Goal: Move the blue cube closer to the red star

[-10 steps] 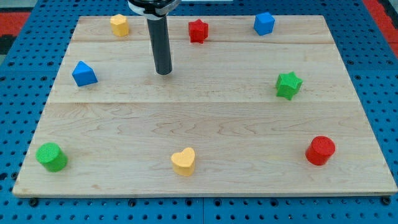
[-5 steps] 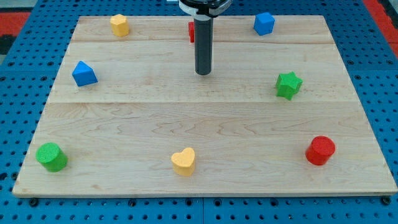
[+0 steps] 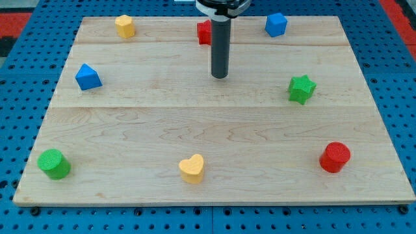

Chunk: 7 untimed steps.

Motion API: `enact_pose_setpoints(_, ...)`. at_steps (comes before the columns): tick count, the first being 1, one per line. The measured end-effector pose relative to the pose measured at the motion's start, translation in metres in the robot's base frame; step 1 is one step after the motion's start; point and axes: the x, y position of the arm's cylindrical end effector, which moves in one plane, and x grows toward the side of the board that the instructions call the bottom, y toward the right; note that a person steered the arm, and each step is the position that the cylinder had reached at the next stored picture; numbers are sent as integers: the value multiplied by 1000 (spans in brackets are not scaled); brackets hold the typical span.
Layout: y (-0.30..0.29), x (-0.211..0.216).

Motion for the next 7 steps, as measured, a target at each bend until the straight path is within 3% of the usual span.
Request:
enact_pose_setpoints(2,50,0)
enact_pose_setpoints(4,135,-16)
enact_pose_setpoints(6,200,-161)
enact_pose_setpoints(7,140,-168)
